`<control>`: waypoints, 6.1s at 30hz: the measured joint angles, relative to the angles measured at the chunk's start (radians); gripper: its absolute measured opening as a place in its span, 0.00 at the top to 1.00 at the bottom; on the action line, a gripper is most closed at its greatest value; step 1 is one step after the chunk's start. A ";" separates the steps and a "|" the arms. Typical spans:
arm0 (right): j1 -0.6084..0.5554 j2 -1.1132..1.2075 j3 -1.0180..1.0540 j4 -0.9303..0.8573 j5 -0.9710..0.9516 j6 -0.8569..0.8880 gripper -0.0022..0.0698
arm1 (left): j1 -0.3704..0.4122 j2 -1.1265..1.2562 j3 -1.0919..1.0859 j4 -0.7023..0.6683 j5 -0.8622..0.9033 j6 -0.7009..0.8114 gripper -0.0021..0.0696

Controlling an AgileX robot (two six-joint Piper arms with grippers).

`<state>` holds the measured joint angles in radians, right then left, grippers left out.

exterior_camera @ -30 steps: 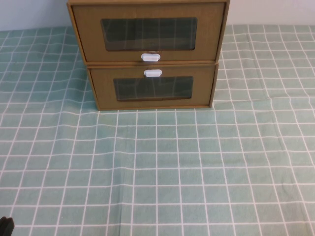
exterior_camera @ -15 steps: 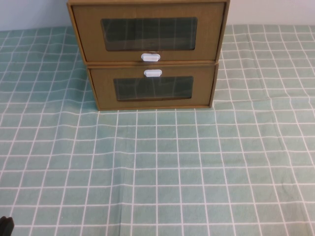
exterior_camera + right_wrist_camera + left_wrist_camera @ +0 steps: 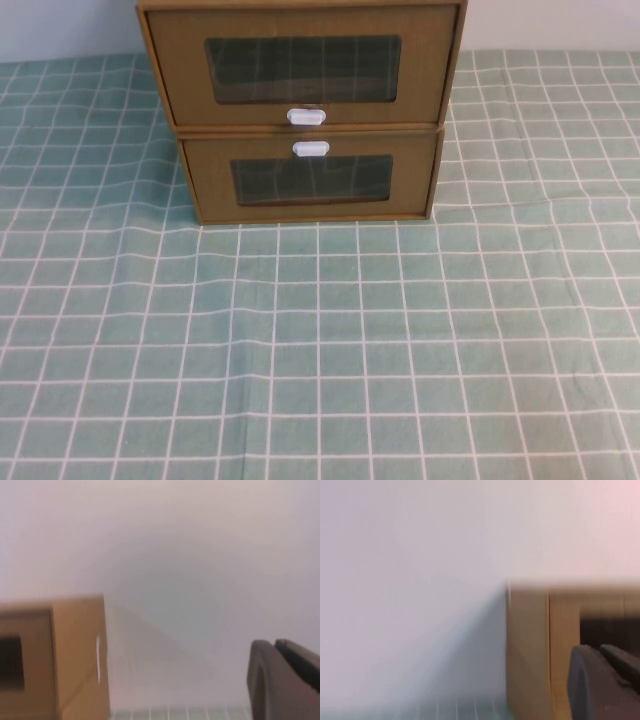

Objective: Open the shoe box
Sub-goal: 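Pull the top drawer of the cardboard box fully open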

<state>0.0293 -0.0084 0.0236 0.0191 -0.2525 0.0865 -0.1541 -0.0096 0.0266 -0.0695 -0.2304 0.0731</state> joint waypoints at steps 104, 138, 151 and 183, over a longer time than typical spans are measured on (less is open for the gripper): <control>0.522 1.496 -1.481 0.273 0.933 -0.932 0.99 | -0.066 2.130 -2.352 -0.646 1.265 0.638 0.98; 0.856 1.959 -1.490 -1.670 0.837 0.572 0.43 | -0.058 2.155 -2.382 -0.663 1.316 0.575 0.98; 0.817 2.009 -1.545 -1.672 0.821 0.549 0.46 | -0.057 2.156 -2.382 -0.665 1.319 0.571 0.98; 0.779 2.062 -1.578 -1.683 0.717 0.549 0.52 | -0.057 2.156 -2.382 -0.667 1.323 0.550 0.98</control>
<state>0.8081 2.0541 -1.5539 -1.6641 0.4640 0.6354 -0.2115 2.1464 -2.3550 -0.7367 1.0928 0.6228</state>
